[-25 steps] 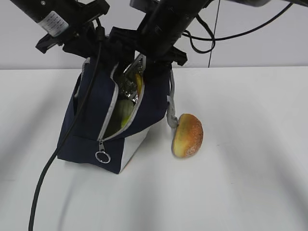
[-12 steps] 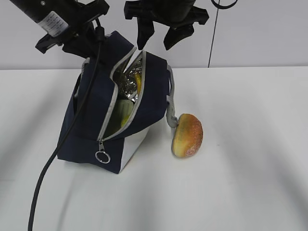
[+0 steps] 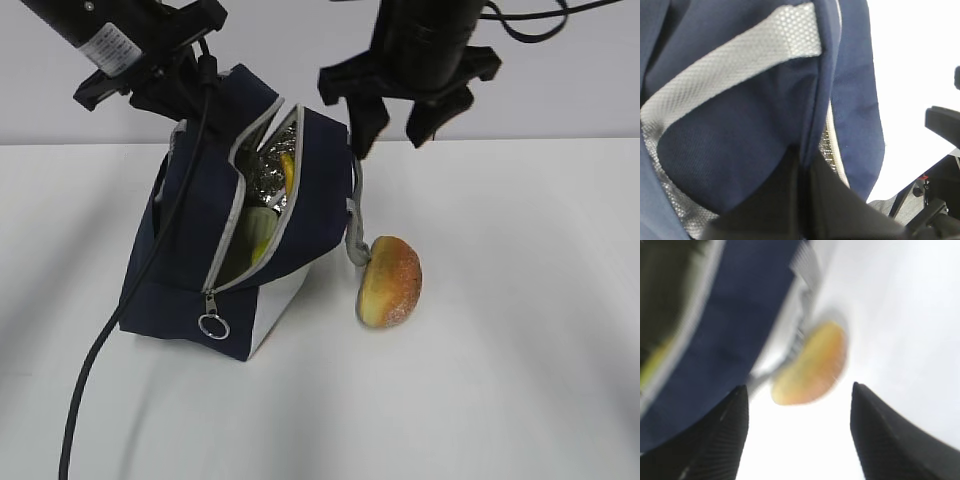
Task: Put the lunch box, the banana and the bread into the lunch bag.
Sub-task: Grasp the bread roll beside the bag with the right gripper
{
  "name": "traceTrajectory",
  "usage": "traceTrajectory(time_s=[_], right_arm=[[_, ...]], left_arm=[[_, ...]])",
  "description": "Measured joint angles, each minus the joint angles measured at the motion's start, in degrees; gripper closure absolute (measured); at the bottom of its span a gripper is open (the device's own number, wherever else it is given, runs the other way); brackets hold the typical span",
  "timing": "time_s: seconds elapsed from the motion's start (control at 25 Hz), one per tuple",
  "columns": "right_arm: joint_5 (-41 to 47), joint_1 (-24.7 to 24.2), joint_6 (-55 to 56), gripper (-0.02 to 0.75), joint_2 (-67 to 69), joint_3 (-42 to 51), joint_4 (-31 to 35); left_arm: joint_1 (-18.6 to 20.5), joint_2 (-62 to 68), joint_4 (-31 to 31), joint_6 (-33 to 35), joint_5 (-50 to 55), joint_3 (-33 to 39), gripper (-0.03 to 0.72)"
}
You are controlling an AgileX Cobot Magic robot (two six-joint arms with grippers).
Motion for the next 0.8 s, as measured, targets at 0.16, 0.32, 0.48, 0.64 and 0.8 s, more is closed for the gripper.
traceTrajectory(time_s=[0.16, 0.32, 0.48, 0.64, 0.8], right_arm=[[0.0, 0.0, 0.0, 0.266, -6.2, 11.6, -4.7], [-0.1, 0.0, 1.1, 0.266, -9.5, 20.4, -6.5], [-4.6, 0.0, 5.1, 0.266, -10.0, 26.4, -6.8], [-13.3, -2.0, 9.0, 0.266, -10.0, 30.2, -3.4], [-18.1, -7.6, 8.9, 0.266, -9.6, 31.2, 3.5]], left_arm=[[0.0, 0.0, 0.0, 0.0, 0.0, 0.0, 0.690], [0.0, 0.0, 0.0, 0.0, 0.0, 0.0, 0.690], [0.0, 0.0, 0.0, 0.0, 0.0, 0.0, 0.690], [0.0, 0.0, 0.1, 0.0, 0.0, 0.0, 0.690], [0.0, 0.0, 0.1, 0.0, 0.0, 0.0, 0.690]])
